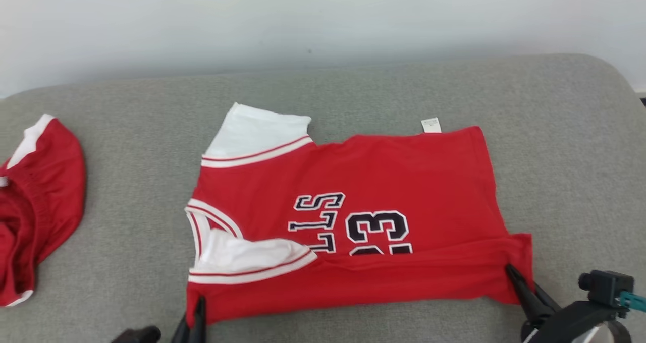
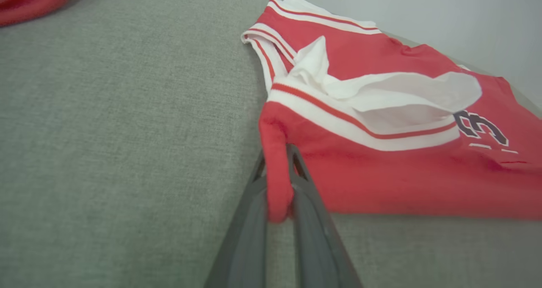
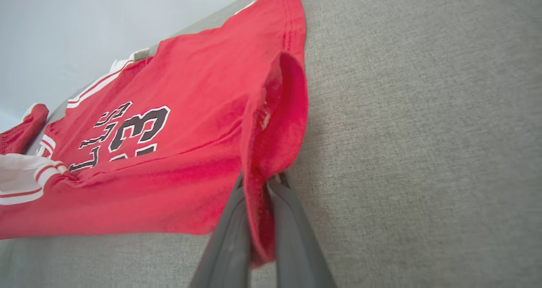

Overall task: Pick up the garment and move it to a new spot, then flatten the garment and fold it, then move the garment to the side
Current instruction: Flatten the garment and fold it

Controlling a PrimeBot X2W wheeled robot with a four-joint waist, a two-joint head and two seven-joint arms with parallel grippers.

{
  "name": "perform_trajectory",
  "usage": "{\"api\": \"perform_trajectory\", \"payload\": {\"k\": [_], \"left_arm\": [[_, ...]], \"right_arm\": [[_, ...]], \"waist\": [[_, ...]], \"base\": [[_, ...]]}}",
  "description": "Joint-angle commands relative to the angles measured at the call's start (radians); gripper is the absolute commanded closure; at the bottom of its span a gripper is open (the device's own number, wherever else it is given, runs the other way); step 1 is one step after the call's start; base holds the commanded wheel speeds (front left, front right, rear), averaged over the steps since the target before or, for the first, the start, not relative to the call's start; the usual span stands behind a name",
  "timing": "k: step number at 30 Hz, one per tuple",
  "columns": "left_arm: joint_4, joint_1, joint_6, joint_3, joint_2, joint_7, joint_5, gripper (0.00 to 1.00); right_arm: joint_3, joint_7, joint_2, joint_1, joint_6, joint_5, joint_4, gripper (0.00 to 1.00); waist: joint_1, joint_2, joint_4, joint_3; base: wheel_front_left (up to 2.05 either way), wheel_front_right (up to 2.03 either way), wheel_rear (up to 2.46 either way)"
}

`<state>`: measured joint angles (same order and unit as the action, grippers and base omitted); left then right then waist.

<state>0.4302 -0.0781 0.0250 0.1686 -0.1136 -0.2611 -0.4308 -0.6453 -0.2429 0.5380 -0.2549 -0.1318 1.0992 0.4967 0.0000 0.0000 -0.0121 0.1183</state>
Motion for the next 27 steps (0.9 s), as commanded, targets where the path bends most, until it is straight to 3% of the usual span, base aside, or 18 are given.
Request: {"api": "perform_trajectory", "payload": {"k": [1, 9, 10, 11, 12, 21, 27], "left_arm": [[-0.007, 0.013, -0.005, -0.003, 0.001, -0.004, 0.001, 1.00], [-0.062, 0.075, -0.013, 0.003, 0.031, -0.005, 0.006, 1.00], [-0.064, 0.075, -0.016, -0.002, 0.032, -0.005, 0.010, 0.96], [-0.066, 0.075, -0.018, -0.006, 0.032, -0.005, 0.017, 0.46], [-0.073, 0.073, -0.020, -0.011, 0.033, -0.005, 0.024, 0.00], [-0.224, 0.035, -0.018, -0.112, 0.044, -0.003, 0.111, 0.00], [-0.289, -0.002, -0.010, -0.150, 0.051, -0.003, 0.183, 0.00]], "right_arm": [[0.006, 0.004, 0.011, 0.008, 0.002, -0.005, -0.004, 1.00], [0.036, 0.043, 0.063, 0.088, 0.002, -0.005, -0.051, 1.00], [0.042, 0.043, 0.059, 0.094, 0.002, -0.010, -0.052, 0.69], [0.049, 0.039, 0.052, 0.096, 0.002, -0.014, -0.052, 0.11], [0.057, 0.033, 0.044, 0.097, 0.002, -0.017, -0.054, 0.00], [0.221, -0.022, -0.026, 0.078, 0.002, -0.185, -0.129, 0.00], [0.376, -0.023, -0.123, 0.100, 0.002, -0.381, -0.253, 0.00]], "waist": [[0.0000, 0.0000, 0.018, -0.013], [0.0000, 0.0000, 0.029, -0.011], [0.0000, 0.0000, 0.027, -0.011], [0.0000, 0.0000, 0.024, -0.012], [0.0000, 0.0000, 0.021, -0.012], [0.0000, 0.0000, -0.010, -0.021], [0.0000, 0.0000, -0.025, -0.036]], "base": [[0.00, 0.00, 0.00], [0.00, 0.00, 0.00], [0.00, 0.00, 0.00], [0.00, 0.00, 0.00], [0.00, 0.00, 0.00], [0.00, 0.00, 0.00], [0.00, 0.00, 0.00]]}}
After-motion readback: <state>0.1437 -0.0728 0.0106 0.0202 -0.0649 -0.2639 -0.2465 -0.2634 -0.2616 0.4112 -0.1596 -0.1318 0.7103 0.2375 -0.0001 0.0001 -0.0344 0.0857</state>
